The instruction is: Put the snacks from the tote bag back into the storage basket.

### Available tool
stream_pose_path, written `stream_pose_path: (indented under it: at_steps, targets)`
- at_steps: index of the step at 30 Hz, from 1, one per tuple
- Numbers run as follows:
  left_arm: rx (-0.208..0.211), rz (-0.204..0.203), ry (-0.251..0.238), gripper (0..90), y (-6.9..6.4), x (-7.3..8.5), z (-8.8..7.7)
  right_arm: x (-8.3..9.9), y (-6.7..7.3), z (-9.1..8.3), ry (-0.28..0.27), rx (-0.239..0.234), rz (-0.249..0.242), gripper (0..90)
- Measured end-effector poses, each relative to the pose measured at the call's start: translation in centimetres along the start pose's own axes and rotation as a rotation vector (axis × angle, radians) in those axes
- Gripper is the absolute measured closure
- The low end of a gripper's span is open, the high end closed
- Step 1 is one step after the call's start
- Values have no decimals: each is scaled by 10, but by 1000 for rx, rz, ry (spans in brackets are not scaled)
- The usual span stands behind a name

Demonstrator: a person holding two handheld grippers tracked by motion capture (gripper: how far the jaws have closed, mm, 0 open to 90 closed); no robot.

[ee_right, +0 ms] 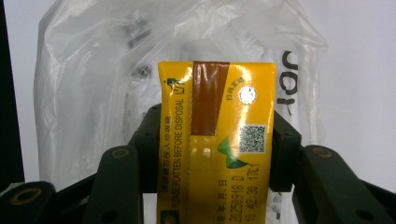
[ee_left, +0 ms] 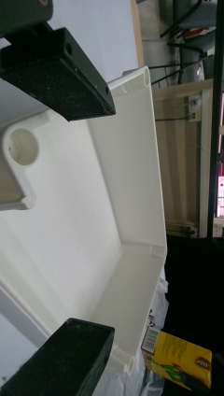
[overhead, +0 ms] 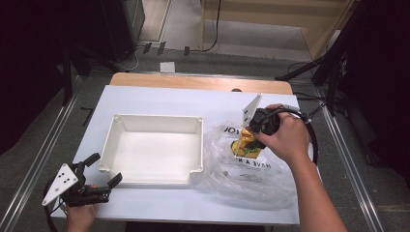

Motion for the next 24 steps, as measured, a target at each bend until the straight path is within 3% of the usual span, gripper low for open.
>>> stream_pose_path:
  at_steps: [24]
  targets:
    - [8, -3, -4, 0, 0, 0, -1, -39, 10, -3, -18, -9, -77, 526]
Point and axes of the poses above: each handheld gripper's, and its own axes: z roughly forward along the jaws, x roughly out of its underside, y roughly to its left, the point moved 7 cm from there along z, roughly forward along the jaws, and after that the axes turned 9 degrees about z, right-handed, at the moved point
